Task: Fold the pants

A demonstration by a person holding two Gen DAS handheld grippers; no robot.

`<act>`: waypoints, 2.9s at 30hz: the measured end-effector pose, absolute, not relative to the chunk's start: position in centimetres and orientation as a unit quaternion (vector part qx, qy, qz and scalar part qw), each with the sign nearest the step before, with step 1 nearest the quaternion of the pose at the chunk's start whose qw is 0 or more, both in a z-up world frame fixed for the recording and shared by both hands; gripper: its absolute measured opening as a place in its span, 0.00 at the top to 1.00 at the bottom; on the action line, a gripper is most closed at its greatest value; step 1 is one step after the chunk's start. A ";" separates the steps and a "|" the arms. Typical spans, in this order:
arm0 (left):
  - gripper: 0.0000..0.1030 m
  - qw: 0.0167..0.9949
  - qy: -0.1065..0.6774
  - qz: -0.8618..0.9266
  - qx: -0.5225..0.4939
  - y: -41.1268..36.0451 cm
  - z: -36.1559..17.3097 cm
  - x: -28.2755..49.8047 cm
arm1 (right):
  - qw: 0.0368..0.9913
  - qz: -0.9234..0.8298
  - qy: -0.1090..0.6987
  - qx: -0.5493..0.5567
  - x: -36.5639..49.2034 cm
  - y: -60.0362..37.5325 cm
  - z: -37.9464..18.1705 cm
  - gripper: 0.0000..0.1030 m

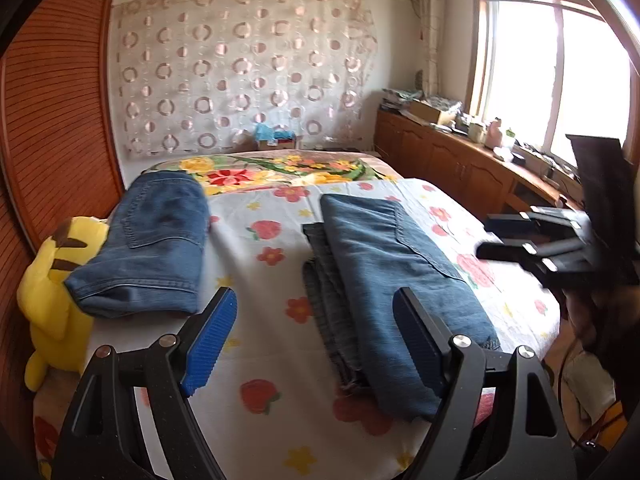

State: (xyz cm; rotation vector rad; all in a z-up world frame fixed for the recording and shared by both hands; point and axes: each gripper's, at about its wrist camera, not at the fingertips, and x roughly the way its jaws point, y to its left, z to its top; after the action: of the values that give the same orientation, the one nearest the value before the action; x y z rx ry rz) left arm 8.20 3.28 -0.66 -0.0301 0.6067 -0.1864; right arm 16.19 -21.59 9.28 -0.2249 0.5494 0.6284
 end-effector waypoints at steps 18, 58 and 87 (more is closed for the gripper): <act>0.21 0.916 0.381 -0.124 -0.031 0.3 -7.2 9.9 | 0.906 0.261 0.317 -0.098 29.9 -18.4 5.5 0.35; 0.88 0.905 0.344 -0.201 -0.148 1.4 -5.6 8.2 | 0.902 0.333 0.271 -0.055 27.2 -16.7 10.7 0.84; 0.89 0.954 0.253 -0.073 -0.144 17.9 0.4 10.1 | 0.881 0.428 0.147 -0.139 25.9 -2.2 17.9 0.84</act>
State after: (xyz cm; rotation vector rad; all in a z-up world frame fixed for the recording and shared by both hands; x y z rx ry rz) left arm 10.06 17.90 0.38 -0.2930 0.5129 -0.1489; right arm 25.86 -2.17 17.90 -0.2906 0.3064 0.8922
